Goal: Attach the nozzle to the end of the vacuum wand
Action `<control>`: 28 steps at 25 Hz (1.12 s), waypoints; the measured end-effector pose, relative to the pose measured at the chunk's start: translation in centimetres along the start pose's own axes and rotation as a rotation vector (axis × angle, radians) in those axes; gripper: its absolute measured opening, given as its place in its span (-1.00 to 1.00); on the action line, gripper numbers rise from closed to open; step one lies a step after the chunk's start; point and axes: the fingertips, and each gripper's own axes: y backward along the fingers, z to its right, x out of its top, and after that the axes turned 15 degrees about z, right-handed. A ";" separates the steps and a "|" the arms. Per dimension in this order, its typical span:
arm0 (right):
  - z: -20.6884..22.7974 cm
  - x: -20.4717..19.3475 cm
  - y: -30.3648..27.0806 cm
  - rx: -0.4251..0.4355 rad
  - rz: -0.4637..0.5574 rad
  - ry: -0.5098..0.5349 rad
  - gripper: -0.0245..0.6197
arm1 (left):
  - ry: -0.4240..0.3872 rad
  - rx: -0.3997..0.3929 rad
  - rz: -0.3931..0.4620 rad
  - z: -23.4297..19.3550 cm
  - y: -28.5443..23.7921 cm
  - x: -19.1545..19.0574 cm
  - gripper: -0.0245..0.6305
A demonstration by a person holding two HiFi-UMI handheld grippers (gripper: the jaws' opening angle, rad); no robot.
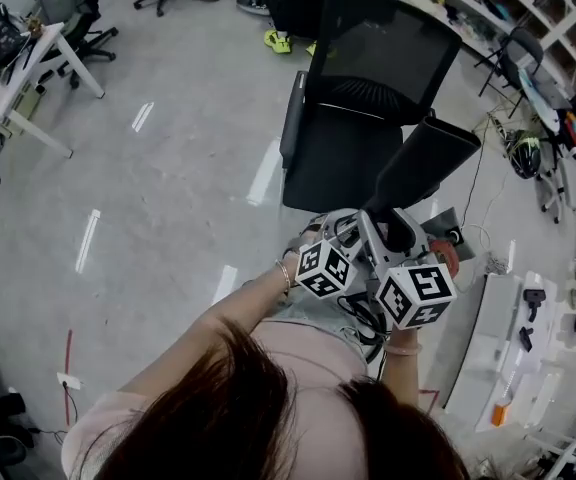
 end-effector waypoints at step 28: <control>8.8 2.4 16.1 0.088 0.146 -0.016 -0.38 | 0.006 0.300 -0.040 3.8 -2.0 0.0 -0.44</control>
